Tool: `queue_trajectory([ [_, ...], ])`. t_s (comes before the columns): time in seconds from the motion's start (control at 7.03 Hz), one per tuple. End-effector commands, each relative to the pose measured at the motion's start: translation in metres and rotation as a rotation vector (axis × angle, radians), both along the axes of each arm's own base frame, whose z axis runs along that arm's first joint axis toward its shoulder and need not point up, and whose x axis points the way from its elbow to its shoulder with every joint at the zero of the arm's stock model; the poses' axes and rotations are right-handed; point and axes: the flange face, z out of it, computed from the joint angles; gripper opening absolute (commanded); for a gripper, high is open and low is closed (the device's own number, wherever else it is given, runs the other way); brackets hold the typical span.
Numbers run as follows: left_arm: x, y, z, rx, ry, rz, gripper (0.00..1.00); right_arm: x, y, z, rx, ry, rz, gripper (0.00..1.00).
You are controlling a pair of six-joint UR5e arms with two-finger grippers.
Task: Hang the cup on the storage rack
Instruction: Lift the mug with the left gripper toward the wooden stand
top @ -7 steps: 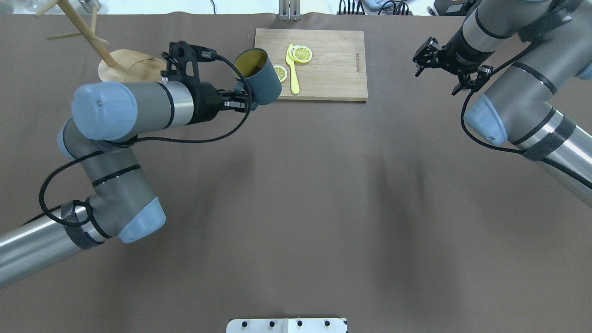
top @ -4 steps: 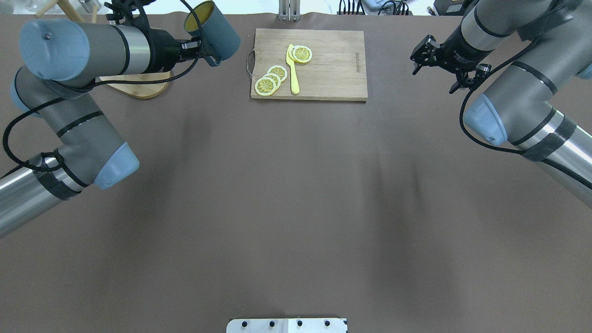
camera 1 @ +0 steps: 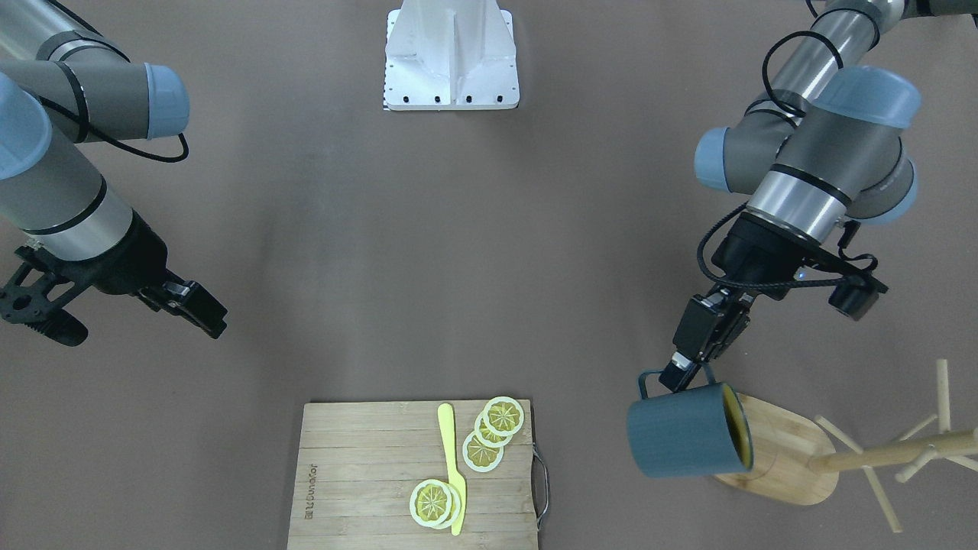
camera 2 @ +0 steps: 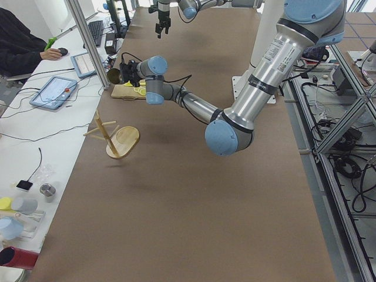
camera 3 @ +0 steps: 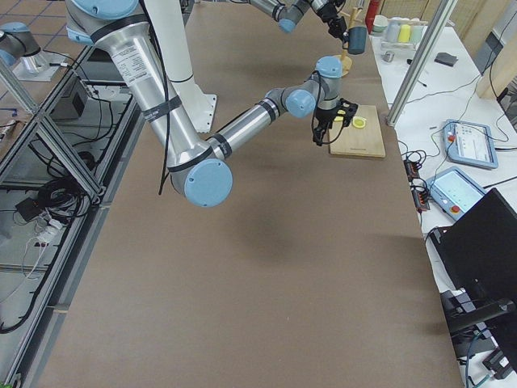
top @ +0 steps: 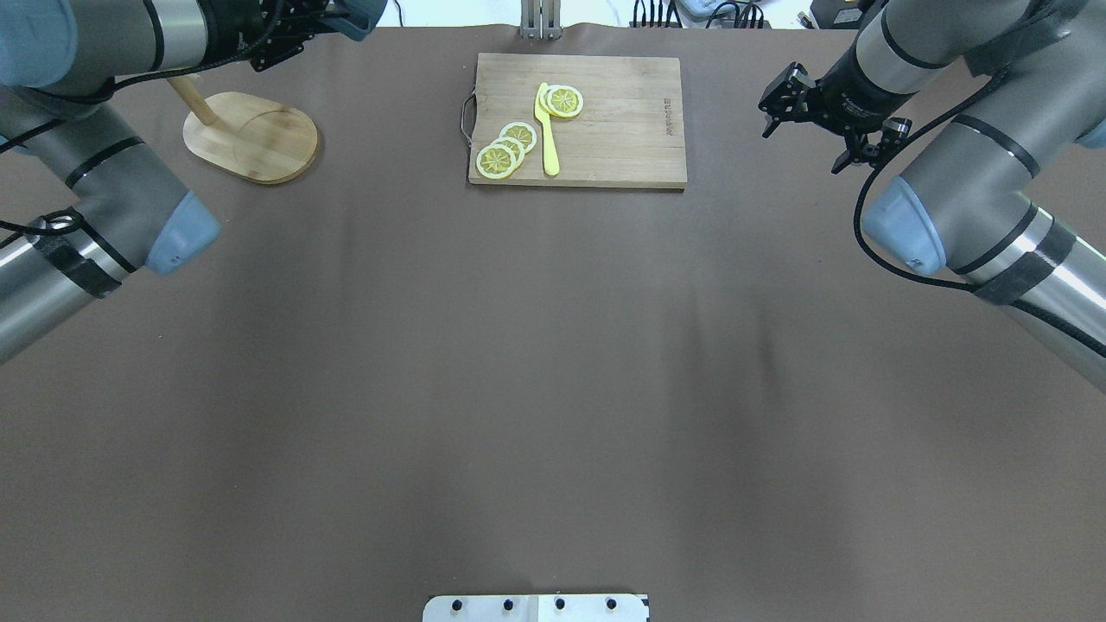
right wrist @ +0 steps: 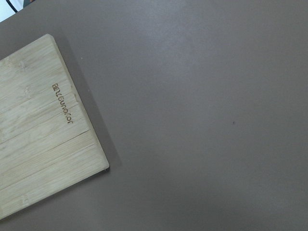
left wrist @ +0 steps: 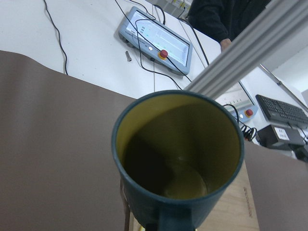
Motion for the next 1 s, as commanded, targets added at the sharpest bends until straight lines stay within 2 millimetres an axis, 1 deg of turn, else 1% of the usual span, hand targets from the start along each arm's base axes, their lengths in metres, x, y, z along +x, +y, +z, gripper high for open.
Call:
queue_trajectory([
  [0.0, -0.038, -0.016, 0.018, -0.079, 0.216, -0.056, 0.00, -0.003, 0.001, -0.009, 0.007, -0.008, 0.005, 1.00],
  [0.14, -0.047, -0.017, 0.031, -0.098, 0.326, -0.118, 0.00, -0.002, 0.002, -0.012, 0.012, -0.010, 0.006, 1.00],
  [0.28, -0.056, -0.017, 0.063, -0.069, 0.430, -0.186, 0.00, -0.002, 0.003, -0.013, 0.015, -0.012, 0.006, 1.00],
  [0.43, -0.058, -0.017, 0.079, -0.067, 0.472, -0.195, 0.00, -0.002, 0.004, -0.015, 0.017, -0.014, 0.006, 1.00],
  [0.57, -0.063, -0.017, 0.076, -0.092, 0.568, -0.242, 0.00, -0.002, 0.003, -0.016, 0.019, -0.014, 0.006, 1.00],
  [0.71, -0.064, -0.017, 0.075, -0.104, 0.616, -0.258, 0.00, -0.002, 0.004, -0.016, 0.020, -0.015, 0.006, 1.00],
  [0.85, -0.067, -0.016, 0.082, -0.101, 0.654, -0.269, 0.00, -0.002, 0.004, -0.016, 0.020, -0.015, 0.004, 1.00],
])
